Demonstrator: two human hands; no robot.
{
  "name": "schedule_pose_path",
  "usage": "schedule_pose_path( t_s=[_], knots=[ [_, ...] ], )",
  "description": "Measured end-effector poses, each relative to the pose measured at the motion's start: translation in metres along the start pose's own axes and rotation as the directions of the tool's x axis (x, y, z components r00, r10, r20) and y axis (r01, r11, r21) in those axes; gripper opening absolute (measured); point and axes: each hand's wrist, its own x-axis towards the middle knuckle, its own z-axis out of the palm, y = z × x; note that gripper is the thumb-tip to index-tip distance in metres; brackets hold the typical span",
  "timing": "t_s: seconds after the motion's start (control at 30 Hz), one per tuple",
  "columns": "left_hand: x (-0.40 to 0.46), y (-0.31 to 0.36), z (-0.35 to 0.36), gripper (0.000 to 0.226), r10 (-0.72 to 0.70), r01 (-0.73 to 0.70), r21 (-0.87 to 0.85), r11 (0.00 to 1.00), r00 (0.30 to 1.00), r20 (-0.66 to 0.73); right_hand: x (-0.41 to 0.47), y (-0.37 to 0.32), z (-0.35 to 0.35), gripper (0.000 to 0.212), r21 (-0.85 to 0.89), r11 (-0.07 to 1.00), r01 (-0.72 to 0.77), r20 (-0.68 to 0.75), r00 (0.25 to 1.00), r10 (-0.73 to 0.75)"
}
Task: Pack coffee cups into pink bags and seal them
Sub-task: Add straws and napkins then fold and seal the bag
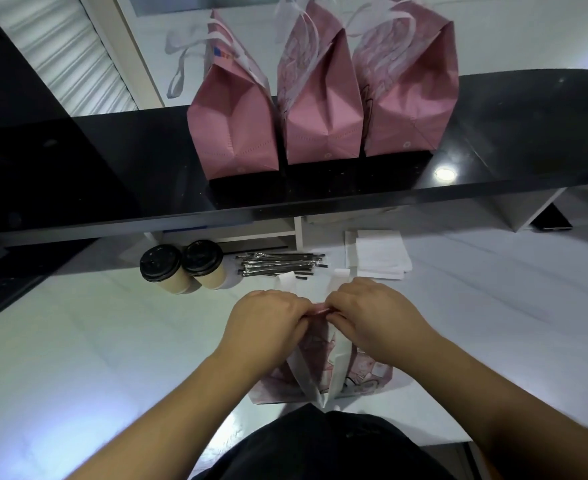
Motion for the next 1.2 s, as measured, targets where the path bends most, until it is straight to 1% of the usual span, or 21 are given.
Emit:
schedule_pose_path(
  t_s=[0.13, 0.23, 0.37, 0.43, 0.6, 0.73, 0.87, 0.97, 1.07, 1.13, 1.2],
  knots=[
    [-0.004, -0.005, 0.006, 0.025, 0.012, -0.013, -0.031, 0.999, 0.999, -0.032, -0.011, 0.013, -0.007, 0.031, 0.018, 1.000, -0.002, 0.004, 1.000, 0.002],
    [-0.005, -0.010, 0.004, 0.024, 0.007, -0.009, -0.053, 0.999, 0.999, -0.043, -0.021, 0.026, -0.011, 0.027, 0.047, 0.999, -0.017, 0.005, 1.000, 0.017],
    [-0.008, -0.021, -0.001, 0.021, 0.004, -0.006, -0.071, 0.997, 1.000, -0.027, -0.031, 0.039, -0.011, 0.019, 0.030, 1.000, -0.002, -0.043, 0.999, 0.003],
    [-0.012, -0.029, -0.006, 0.017, -0.003, 0.000, -0.089, 0.996, 0.999, -0.038, -0.034, 0.042, -0.010, 0.017, 0.021, 1.000, 0.000, -0.043, 0.999, 0.001],
    [-0.031, -0.062, -0.014, 0.012, -0.087, 0.081, -0.153, 0.985, 0.996, -0.029, -0.041, 0.047, -0.012, 0.008, 0.042, 0.998, -0.036, -0.095, 0.995, 0.040],
    [-0.042, -0.082, -0.014, 0.018, -0.172, 0.165, -0.182, 0.969, 0.985, -0.026, -0.044, 0.047, -0.015, 0.008, 0.039, 0.998, -0.047, -0.109, 0.993, 0.051],
    [-0.049, -0.088, -0.011, 0.018, -0.184, 0.183, -0.274, 0.944, 0.983, 0.023, -0.045, 0.047, -0.016, 0.006, 0.038, 0.998, -0.043, -0.123, 0.991, 0.047],
    [-0.052, -0.088, -0.007, 0.020, -0.184, 0.189, -0.274, 0.943, 0.982, 0.043, -0.047, 0.048, -0.016, 0.006, 0.052, 0.998, -0.037, -0.107, 0.993, 0.042],
    [-0.052, -0.086, -0.005, 0.020, -0.217, 0.221, -0.286, 0.932, 0.975, 0.047, -0.048, 0.049, -0.016, 0.012, 0.033, 0.998, -0.055, -0.096, 0.994, 0.058],
    [-0.051, -0.084, -0.004, 0.017, -0.235, 0.242, -0.318, 0.917, 0.970, 0.062, -0.048, 0.047, -0.018, 0.026, -0.001, 0.996, -0.091, -0.091, 0.992, 0.091],
    [-0.051, -0.081, -0.004, 0.017, -0.232, 0.239, -0.340, 0.910, 0.971, 0.062, -0.045, 0.040, -0.020, 0.044, -0.017, 0.994, -0.104, -0.067, 0.992, 0.103]
  ],
)
